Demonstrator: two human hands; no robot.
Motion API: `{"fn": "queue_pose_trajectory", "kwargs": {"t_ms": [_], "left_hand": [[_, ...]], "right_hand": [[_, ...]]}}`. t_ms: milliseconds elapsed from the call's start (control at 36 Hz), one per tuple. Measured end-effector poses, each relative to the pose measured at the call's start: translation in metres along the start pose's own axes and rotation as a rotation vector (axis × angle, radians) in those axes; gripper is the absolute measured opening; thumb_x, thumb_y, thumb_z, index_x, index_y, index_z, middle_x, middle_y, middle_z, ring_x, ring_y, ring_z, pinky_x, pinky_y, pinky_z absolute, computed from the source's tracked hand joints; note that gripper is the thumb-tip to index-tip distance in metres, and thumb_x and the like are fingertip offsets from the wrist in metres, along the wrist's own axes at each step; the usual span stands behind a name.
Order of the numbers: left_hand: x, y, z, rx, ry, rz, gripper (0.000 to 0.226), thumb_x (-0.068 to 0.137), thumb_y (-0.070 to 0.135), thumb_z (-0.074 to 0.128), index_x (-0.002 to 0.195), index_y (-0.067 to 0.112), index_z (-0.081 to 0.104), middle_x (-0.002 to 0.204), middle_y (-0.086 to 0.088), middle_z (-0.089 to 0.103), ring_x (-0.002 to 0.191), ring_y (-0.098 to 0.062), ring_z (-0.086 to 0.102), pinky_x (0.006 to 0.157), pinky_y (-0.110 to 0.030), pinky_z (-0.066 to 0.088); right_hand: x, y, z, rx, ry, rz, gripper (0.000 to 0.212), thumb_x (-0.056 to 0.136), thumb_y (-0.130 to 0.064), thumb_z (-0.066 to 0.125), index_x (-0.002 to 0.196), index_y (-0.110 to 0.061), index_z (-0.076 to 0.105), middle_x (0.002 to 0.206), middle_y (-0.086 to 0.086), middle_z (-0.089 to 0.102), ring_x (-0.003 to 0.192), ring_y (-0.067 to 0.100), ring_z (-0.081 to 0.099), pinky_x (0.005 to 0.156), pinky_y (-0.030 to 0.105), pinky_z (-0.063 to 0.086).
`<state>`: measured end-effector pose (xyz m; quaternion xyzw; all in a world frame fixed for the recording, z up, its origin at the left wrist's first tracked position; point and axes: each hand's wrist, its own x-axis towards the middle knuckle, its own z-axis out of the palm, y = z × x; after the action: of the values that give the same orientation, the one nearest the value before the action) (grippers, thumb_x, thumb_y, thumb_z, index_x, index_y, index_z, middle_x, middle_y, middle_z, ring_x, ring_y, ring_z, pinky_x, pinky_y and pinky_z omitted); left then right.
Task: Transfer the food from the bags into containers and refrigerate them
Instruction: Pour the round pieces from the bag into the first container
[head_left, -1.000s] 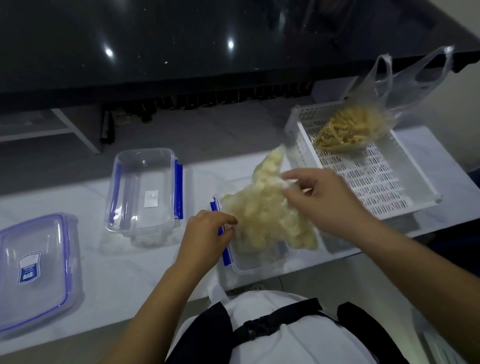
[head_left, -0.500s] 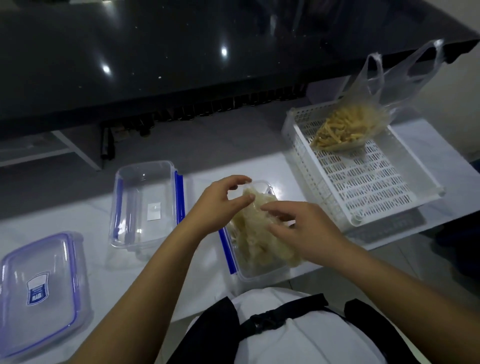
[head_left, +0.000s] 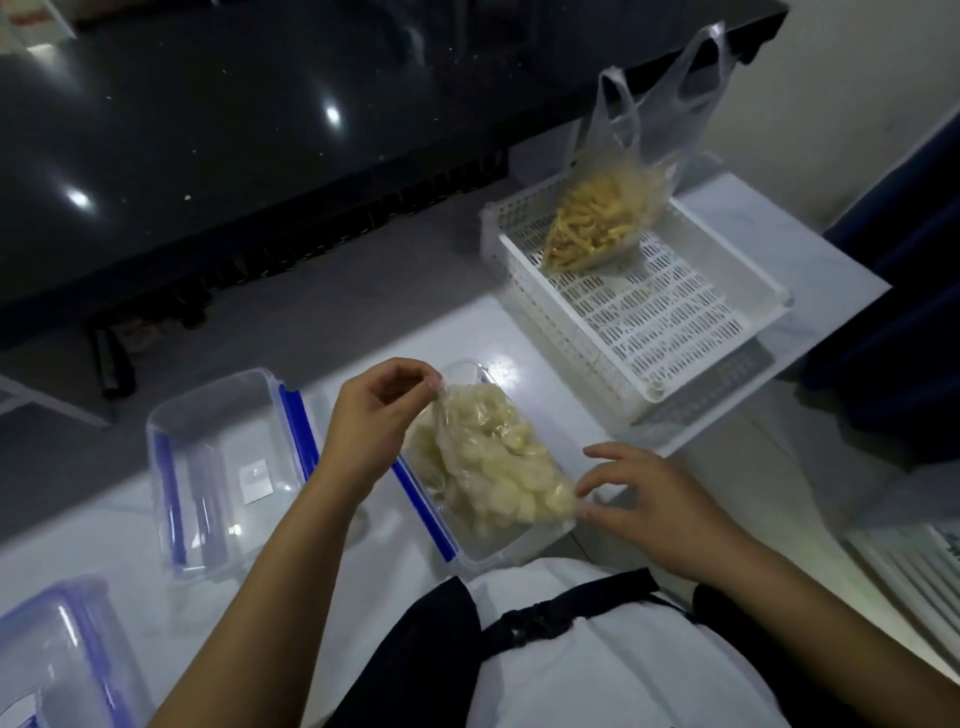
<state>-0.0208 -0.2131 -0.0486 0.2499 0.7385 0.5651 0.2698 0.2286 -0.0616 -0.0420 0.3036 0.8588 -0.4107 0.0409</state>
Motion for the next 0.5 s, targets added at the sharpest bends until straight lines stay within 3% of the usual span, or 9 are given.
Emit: {"fn": "queue_pose_trajectory", "kwargs": {"t_ms": [83,139,222,361,500], "left_hand": [[0.002,0.003,0.0,-0.026,-0.029,0.002,0.019,0.093,0.014,0.07,0.087,0.031,0.077,0.092,0.004,0.076,0.091,-0.012,0.073,0.078,-0.018,0.056],[0.003,0.006,-0.002,-0.043,-0.036,0.022,0.023,0.093,0.012,0.069,0.085,0.031,0.077,0.09,0.003,0.076,0.088,-0.012,0.073,0.078,-0.019,0.055],[0.004,0.013,-0.007,-0.069,-0.013,0.072,0.027,0.093,0.01,0.068,0.084,0.035,0.077,0.089,0.003,0.077,0.087,-0.014,0.074,0.079,-0.022,0.057],[0.003,0.025,-0.02,-0.124,0.006,0.139,0.02,0.092,0.009,0.069,0.09,0.028,0.077,0.09,-0.003,0.077,0.088,-0.021,0.074,0.078,-0.024,0.058],[0.0,0.032,-0.027,-0.163,0.012,0.15,0.014,0.095,0.01,0.067,0.094,0.021,0.076,0.085,0.0,0.076,0.083,-0.019,0.073,0.078,-0.026,0.058]], "right_hand": [[-0.001,-0.006,0.001,0.0,0.071,-0.008,0.008,0.088,-0.022,0.075,0.084,-0.028,0.078,0.13,-0.018,0.055,0.127,0.003,0.047,0.099,0.019,0.031],[-0.005,-0.012,0.0,0.039,0.099,-0.038,0.012,0.09,-0.021,0.073,0.083,-0.029,0.077,0.13,-0.019,0.057,0.127,0.0,0.049,0.101,0.016,0.033],[-0.013,-0.022,-0.007,0.21,0.217,-0.058,0.015,0.088,-0.017,0.074,0.08,-0.029,0.077,0.128,-0.02,0.062,0.118,-0.01,0.053,0.092,0.003,0.035],[-0.021,-0.037,-0.02,0.267,0.397,-0.192,0.018,0.084,-0.008,0.077,0.08,-0.025,0.079,0.123,-0.012,0.066,0.115,-0.001,0.059,0.096,0.008,0.038],[-0.018,-0.047,-0.025,0.359,0.442,-0.248,0.018,0.084,-0.006,0.075,0.085,-0.024,0.077,0.118,-0.006,0.067,0.111,0.004,0.063,0.091,0.012,0.046]]}}
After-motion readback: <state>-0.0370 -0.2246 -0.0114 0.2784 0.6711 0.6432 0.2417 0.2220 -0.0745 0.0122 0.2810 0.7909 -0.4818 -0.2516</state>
